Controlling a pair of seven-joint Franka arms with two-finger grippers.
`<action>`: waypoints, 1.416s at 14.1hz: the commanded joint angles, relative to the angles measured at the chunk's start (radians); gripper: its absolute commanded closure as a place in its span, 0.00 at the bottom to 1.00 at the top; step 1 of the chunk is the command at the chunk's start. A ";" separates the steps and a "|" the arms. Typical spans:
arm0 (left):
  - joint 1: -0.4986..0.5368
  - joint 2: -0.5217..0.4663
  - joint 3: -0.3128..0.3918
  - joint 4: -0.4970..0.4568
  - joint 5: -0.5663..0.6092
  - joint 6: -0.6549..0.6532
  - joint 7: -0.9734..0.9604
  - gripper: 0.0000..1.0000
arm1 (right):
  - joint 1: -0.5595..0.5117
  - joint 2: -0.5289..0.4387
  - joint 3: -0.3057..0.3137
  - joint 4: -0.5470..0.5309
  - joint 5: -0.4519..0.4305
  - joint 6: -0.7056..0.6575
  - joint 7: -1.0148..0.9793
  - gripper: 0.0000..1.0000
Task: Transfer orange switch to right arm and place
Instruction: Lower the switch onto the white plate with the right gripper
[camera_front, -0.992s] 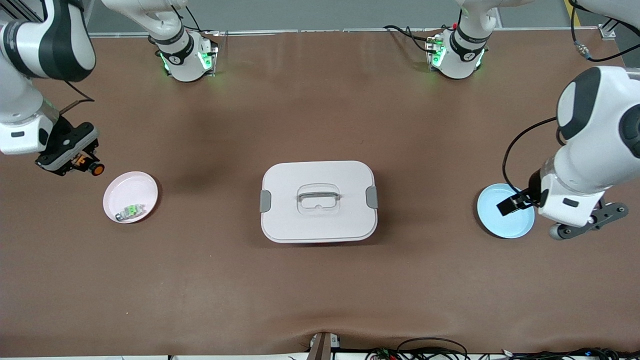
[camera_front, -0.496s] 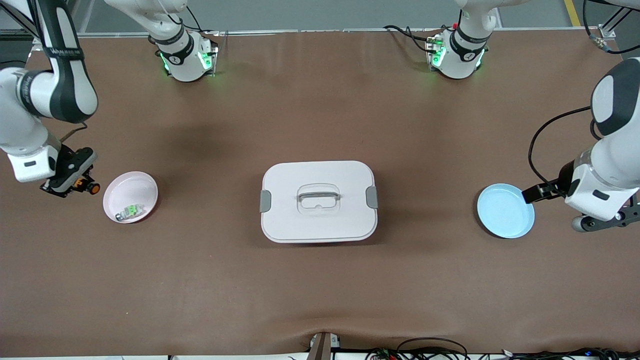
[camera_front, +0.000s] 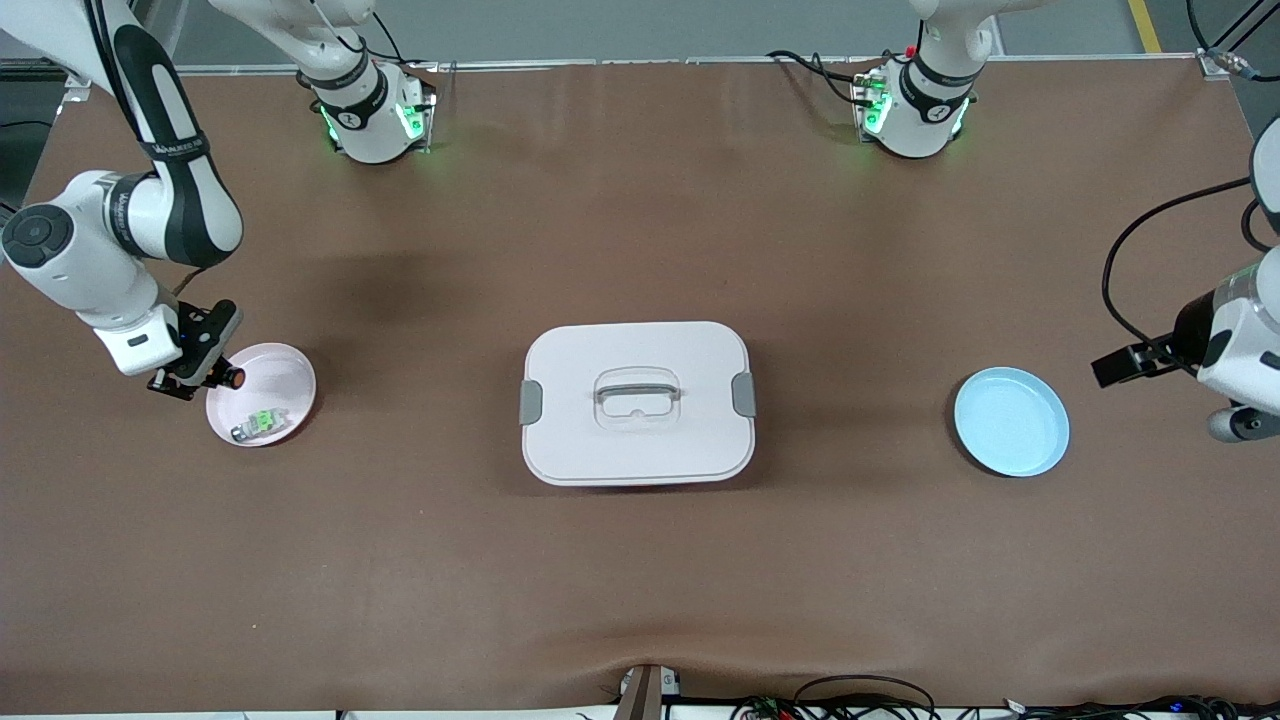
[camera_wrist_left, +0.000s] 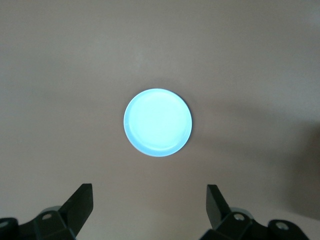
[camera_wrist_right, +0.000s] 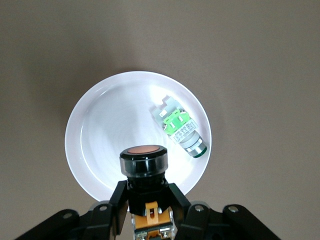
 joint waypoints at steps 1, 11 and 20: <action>0.039 -0.043 -0.010 -0.019 -0.064 -0.028 0.033 0.00 | -0.011 0.016 0.013 -0.006 -0.014 0.036 -0.095 0.92; -0.087 -0.254 0.149 -0.237 -0.164 0.000 0.191 0.00 | -0.017 0.088 0.015 -0.066 -0.012 0.100 -0.129 0.92; -0.224 -0.313 0.271 -0.246 -0.196 -0.031 0.205 0.00 | -0.031 0.125 0.013 -0.094 -0.007 0.142 -0.128 0.92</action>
